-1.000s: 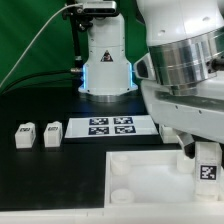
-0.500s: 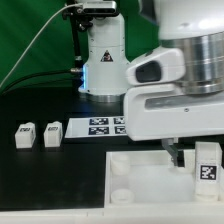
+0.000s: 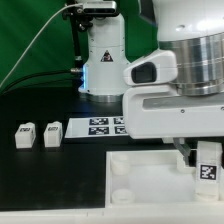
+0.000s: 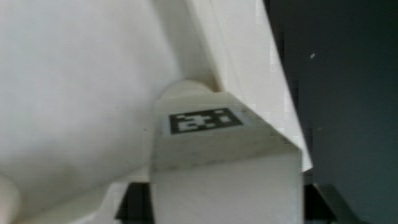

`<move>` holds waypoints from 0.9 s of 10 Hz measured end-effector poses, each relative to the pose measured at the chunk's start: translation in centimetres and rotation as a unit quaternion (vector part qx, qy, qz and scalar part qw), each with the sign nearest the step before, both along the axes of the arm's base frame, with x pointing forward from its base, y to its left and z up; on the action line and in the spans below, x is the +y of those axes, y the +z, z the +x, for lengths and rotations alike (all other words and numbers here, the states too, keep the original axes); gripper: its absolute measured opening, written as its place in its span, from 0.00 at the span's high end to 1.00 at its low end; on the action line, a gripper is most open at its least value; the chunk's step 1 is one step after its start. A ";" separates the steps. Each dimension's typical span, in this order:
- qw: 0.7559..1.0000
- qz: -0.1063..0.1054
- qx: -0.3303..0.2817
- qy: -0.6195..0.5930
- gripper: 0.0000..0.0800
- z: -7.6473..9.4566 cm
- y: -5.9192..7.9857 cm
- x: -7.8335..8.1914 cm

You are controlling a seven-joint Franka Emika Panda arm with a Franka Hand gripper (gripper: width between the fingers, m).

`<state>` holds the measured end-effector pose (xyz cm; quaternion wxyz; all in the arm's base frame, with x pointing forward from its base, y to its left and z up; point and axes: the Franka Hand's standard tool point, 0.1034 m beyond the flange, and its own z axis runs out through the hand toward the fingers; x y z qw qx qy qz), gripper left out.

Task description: Assemble one leg

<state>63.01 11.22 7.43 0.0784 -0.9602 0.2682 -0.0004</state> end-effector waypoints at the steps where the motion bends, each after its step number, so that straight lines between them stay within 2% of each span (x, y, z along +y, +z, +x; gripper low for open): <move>1: 0.998 0.006 0.007 -0.054 0.62 0.1 0.0 -0.2; 2: 0.991 0.019 0.017 -0.128 0.62 0.2 0.0 -0.5; 3: 0.963 0.031 0.036 -0.264 0.62 -0.1 -0.2 -0.5; 4: 0.923 0.038 0.048 -0.379 0.62 -0.2 -0.2 -0.4; 6: 0.850 0.065 0.069 -0.518 0.62 -0.2 -0.2 -0.4; 7: 0.840 0.068 0.073 -0.533 0.62 -0.3 -0.2 -0.4; 8: 0.853 0.066 0.069 -0.512 0.62 -0.3 -0.2 -0.4; 9: 0.860 0.066 0.067 -0.501 0.53 -0.3 -0.2 -0.3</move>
Offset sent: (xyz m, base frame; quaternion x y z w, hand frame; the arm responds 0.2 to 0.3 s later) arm -0.0009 0.0097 -0.0003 0.0541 0.0450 0.6132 0.7868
